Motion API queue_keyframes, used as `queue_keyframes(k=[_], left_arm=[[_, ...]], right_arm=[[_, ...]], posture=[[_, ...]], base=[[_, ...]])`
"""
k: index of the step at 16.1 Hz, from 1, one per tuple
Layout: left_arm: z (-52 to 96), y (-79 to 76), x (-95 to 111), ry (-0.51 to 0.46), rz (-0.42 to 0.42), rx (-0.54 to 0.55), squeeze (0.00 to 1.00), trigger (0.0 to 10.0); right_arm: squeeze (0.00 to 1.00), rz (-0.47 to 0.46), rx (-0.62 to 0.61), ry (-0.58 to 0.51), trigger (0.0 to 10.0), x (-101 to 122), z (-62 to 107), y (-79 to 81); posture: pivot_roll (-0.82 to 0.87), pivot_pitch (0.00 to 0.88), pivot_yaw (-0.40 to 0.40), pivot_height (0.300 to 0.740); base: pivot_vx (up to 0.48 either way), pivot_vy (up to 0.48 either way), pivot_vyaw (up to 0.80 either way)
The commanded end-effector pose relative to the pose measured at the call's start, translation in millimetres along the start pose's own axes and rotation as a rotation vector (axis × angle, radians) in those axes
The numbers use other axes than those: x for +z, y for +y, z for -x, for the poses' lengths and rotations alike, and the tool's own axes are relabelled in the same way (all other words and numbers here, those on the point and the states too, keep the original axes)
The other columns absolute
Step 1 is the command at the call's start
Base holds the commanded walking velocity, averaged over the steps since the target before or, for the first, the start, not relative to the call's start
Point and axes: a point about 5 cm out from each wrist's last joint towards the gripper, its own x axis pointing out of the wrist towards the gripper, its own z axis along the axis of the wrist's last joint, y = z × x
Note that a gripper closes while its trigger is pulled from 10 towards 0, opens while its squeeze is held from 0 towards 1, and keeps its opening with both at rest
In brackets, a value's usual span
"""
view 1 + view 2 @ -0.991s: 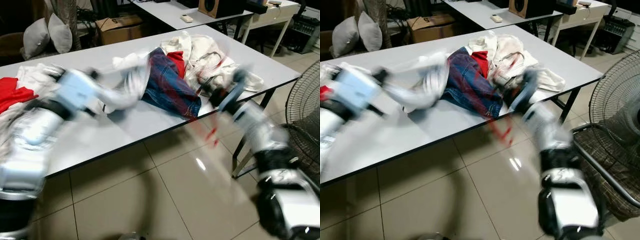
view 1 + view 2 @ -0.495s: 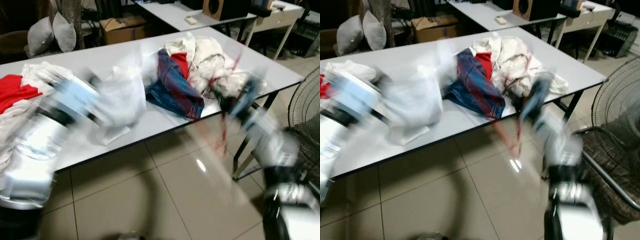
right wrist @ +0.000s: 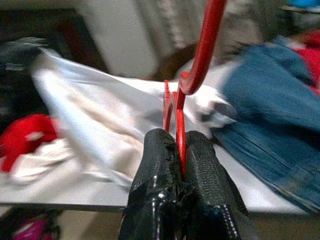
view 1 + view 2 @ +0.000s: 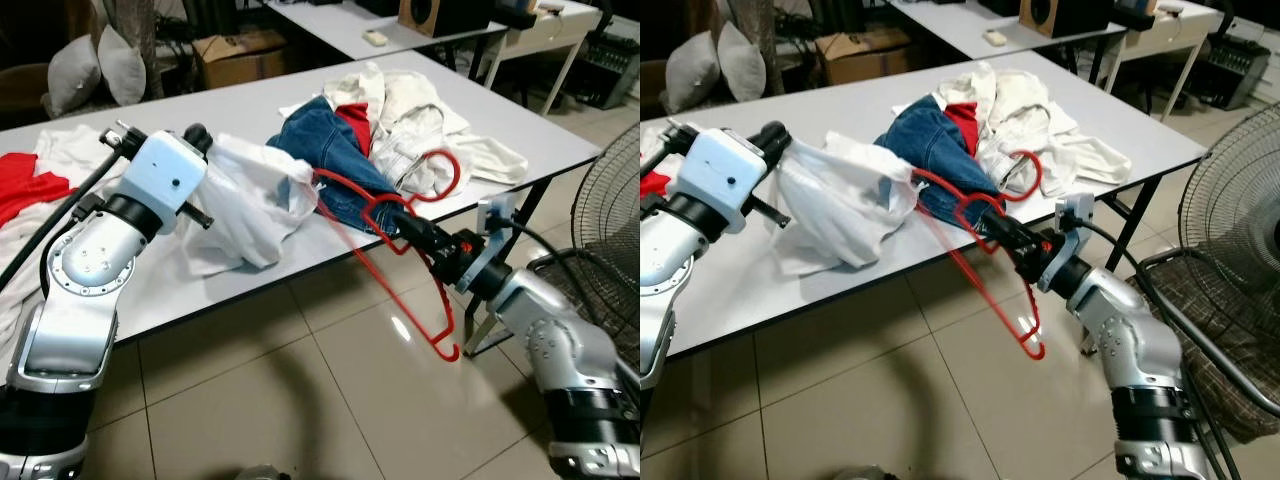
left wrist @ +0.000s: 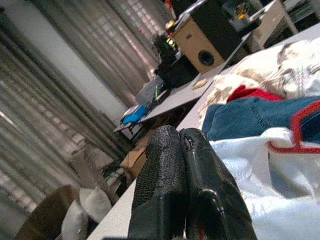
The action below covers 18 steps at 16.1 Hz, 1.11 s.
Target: Hang hanger
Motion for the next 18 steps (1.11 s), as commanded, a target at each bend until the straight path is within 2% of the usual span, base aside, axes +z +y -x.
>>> queue_keyframes(k=[1, 3, 5, 7, 9, 10, 12, 14, 17, 18], left_arm=[[-4.7, -0.8, 7, -0.038, 0.004, -0.026, 0.0, 0.0], [-8.7, -10.7, 16, -0.084, 0.042, -0.084, 0.0, 0.0], [-8.8, -18.1, 19, -0.104, 0.066, -0.141, 0.0, 0.0], [-6.3, -21.0, 23, -0.13, 0.101, -0.194, 0.0, 0.0], [-0.3, -31.0, 27, -0.136, 0.139, -0.337, 0.0, 0.0], [7.0, -40.7, 23, -0.108, 0.128, -0.453, 0.0, 0.0], [16.2, -50.4, 17, -0.041, 0.164, -0.567, 0.0, 0.0], [25.4, -60.8, 8, 0.035, 0.144, -0.67, 0.0, 0.0], [28.0, -62.9, 2, 0.071, 0.135, -0.679, 0.0, 0.0], [30.1, -67.1, 1, 0.083, 0.139, -0.704, 0.0, 0.0]], right_arm=[[0.0, 0.004, 0.068, -0.001, 10.0, 4, -1.8, 8.5], [0.0, -0.007, 0.109, 0.017, 10.0, 1, -5.2, 13.9], [0.0, -0.02, 0.09, 0.056, 10.0, -6, -8.8, 11.4], [0.0, -0.037, 0.039, 0.108, 10.0, -13, -12.7, 3.3], [0.0, -0.046, -0.036, 0.164, 10.0, -19, -20.6, -8.3], [0.0, -0.057, -0.016, 0.162, 10.0, -18, -26.0, -7.8], [0.0, -0.069, 0.008, 0.169, 10.0, -16, -38.4, -7.3], [0.0, -0.111, 0.035, 0.147, 10.0, -12, -48.4, -5.5], [0.0, -0.188, -0.018, 0.106, 10.0, -9, -58.1, -9.5], [0.0, -0.308, -0.059, 0.039, 10.0, -9, -64.2, -11.6]], posture=[[-0.05, 0.0, 0.058, 0.74], [-0.05, 0.0, 0.058, 0.74], [-0.05, 0.0, 0.057, 0.74], [-0.04, 0.0, 0.056, 0.74], [-0.03, 0.0, 0.048, 0.74], [-0.02, 0.0, 0.047, 0.74], [-0.01, 0.0, 0.047, 0.74], [-0.01, 0.0, 0.044, 0.74], [-0.01, 0.0, 0.039, 0.74], [-0.01, 0.0, 0.037, 0.74]], base=[[0.0, 0.0, 0.0], [0.0, 0.0, 0.0], [0.0, 0.0, 0.0], [0.0, 0.0, 0.0], [0.0, 0.0, 0.0], [0.0, 0.0, 0.0], [0.0, 0.0, 0.0], [0.0, 0.0, 0.0], [0.0, 0.0, 0.0], [0.0, 0.0, 0.0]])
